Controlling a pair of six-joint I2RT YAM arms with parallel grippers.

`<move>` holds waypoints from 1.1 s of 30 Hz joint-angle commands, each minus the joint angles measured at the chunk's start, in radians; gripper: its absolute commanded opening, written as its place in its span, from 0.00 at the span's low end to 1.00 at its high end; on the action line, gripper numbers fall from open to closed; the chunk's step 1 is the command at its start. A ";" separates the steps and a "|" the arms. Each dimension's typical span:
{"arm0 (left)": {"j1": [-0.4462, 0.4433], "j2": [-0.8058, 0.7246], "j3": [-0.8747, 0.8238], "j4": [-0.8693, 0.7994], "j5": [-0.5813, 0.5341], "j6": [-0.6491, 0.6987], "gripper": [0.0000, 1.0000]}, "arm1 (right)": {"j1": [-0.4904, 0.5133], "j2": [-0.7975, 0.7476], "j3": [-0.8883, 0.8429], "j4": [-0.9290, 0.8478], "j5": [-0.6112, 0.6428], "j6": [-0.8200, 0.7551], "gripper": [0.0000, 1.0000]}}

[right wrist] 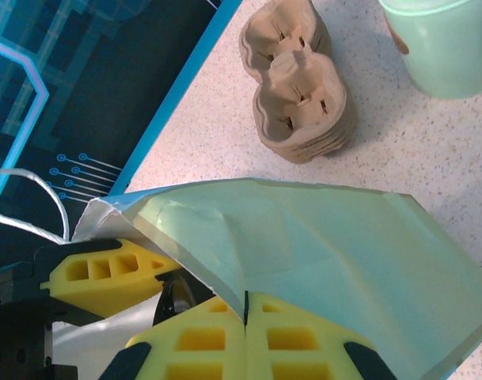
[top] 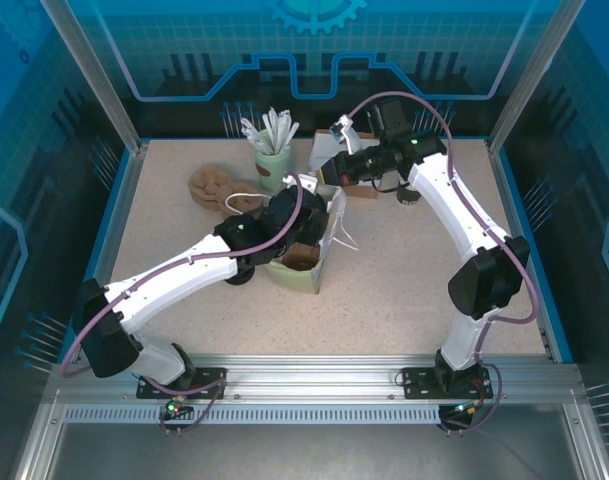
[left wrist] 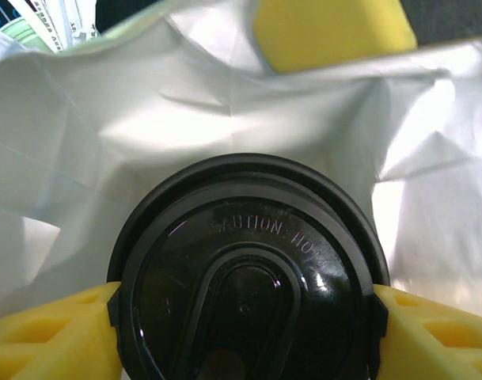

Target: Pack the takeout coffee

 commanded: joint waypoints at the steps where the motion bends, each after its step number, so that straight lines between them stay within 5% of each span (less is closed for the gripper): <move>1: -0.008 0.018 -0.017 0.021 -0.031 -0.051 0.71 | 0.018 -0.039 -0.011 -0.016 -0.033 -0.018 0.00; 18: -0.041 0.001 -0.029 -0.066 -0.059 -0.123 0.71 | 0.004 -0.130 -0.071 0.023 -0.043 -0.015 0.00; 33: -0.041 0.040 -0.038 0.022 -0.089 -0.122 0.70 | 0.005 -0.148 -0.095 0.040 -0.049 0.009 0.00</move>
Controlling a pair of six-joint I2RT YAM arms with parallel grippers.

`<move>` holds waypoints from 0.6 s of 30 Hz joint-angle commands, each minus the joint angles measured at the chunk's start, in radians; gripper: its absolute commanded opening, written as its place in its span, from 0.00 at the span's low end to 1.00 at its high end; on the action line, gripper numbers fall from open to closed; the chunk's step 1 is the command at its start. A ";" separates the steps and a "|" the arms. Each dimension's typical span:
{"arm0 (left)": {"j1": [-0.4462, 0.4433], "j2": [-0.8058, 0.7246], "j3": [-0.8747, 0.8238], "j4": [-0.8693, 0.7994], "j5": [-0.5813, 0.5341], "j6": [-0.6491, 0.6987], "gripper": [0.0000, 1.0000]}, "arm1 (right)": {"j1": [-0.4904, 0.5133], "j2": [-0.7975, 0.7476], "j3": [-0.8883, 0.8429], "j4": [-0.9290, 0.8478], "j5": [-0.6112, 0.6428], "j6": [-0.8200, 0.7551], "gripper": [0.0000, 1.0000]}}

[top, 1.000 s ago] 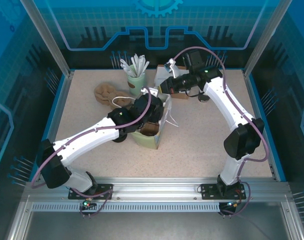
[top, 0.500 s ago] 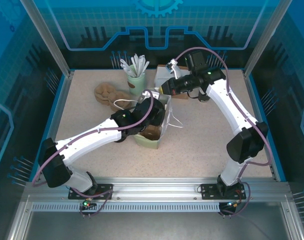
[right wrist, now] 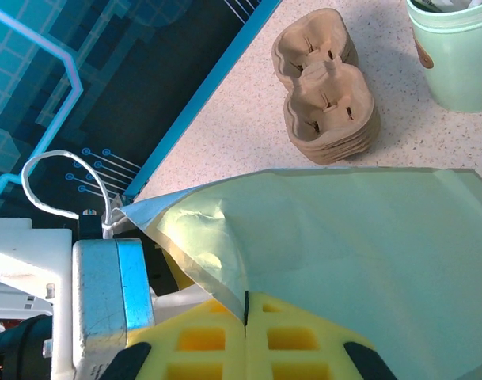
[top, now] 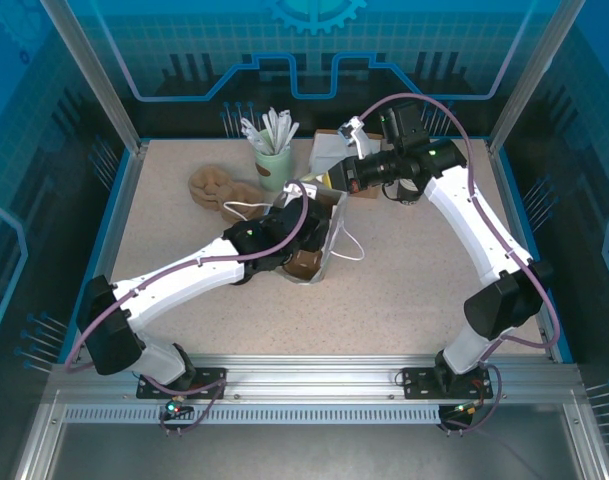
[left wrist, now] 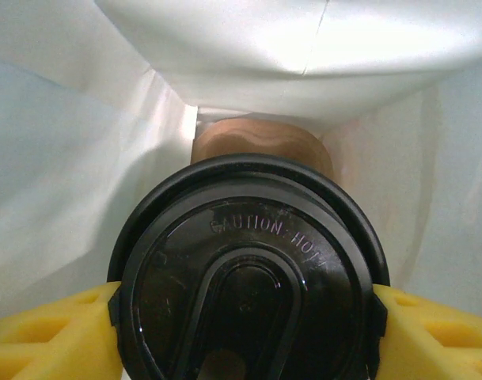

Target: Pack the takeout coffee

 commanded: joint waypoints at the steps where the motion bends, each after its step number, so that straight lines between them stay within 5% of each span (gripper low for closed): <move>1: -0.005 0.013 -0.015 0.049 -0.031 -0.012 0.70 | 0.003 0.010 0.003 0.015 -0.036 0.014 0.00; 18: -0.005 0.038 -0.050 0.115 -0.053 0.000 0.71 | 0.003 0.032 0.000 0.021 -0.056 0.024 0.00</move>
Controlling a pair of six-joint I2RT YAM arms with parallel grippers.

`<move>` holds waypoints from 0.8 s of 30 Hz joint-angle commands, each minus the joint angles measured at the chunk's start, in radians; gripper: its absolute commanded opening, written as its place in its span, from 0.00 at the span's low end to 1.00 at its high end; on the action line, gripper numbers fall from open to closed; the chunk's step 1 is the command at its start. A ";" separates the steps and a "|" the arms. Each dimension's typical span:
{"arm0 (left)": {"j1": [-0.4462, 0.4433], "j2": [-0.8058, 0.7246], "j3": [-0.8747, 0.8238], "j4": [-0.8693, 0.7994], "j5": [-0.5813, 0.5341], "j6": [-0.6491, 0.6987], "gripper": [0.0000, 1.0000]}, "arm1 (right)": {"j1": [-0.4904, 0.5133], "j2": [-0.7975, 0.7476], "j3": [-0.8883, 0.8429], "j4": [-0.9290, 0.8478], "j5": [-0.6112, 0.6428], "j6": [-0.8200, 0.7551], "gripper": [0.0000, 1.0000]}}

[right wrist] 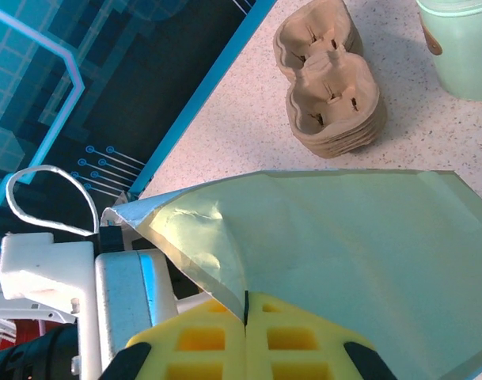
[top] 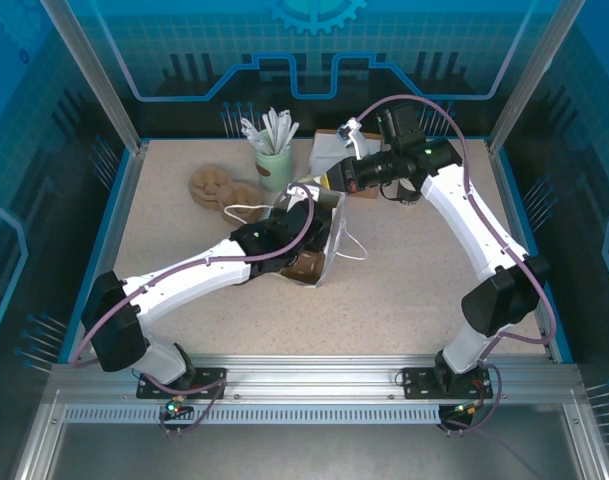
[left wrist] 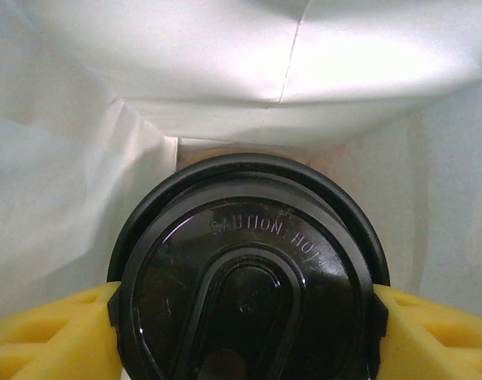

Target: Pack the takeout coffee

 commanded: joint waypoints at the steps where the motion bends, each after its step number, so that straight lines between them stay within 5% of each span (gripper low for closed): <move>1: -0.004 0.015 -0.011 0.039 -0.033 0.000 0.71 | 0.003 0.007 0.000 0.022 -0.036 0.013 0.00; 24: -0.003 0.080 0.009 0.006 -0.085 0.005 0.72 | 0.016 0.008 -0.006 0.024 -0.039 0.019 0.00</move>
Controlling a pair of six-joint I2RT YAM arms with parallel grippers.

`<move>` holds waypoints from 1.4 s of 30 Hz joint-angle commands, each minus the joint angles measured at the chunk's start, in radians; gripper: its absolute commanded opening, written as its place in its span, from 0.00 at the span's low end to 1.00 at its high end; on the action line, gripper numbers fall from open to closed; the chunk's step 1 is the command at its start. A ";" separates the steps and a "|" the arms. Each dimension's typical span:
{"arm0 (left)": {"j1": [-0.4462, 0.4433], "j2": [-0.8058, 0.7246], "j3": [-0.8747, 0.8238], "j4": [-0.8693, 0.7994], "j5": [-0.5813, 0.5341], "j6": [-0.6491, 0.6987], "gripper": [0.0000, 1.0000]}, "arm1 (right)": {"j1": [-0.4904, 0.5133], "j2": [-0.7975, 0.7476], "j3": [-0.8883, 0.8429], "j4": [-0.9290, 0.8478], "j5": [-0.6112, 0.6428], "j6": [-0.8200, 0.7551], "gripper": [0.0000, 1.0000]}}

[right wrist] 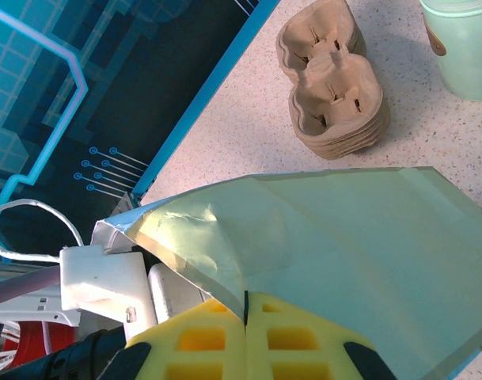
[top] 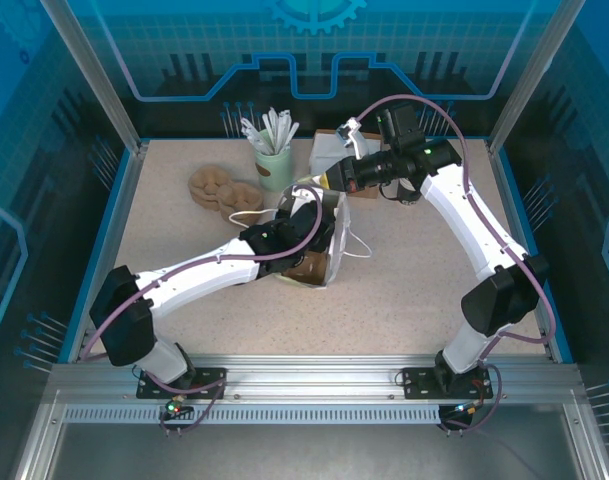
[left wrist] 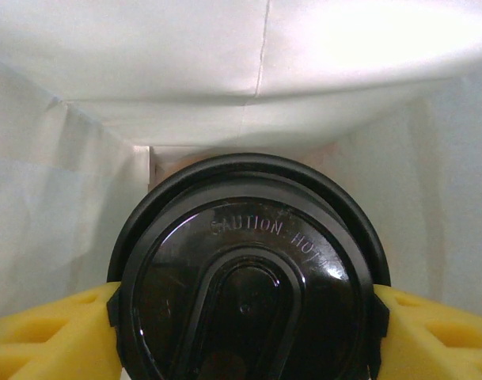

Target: Pack the takeout coffee

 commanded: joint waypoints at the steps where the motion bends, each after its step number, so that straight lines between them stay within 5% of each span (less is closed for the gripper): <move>1: -0.003 0.028 0.017 -0.036 -0.056 0.003 0.72 | 0.017 0.006 -0.005 0.016 -0.033 0.012 0.00; 42: -0.003 -0.012 0.010 -0.091 -0.084 -0.028 0.72 | 0.024 0.011 -0.007 0.011 0.005 0.041 0.00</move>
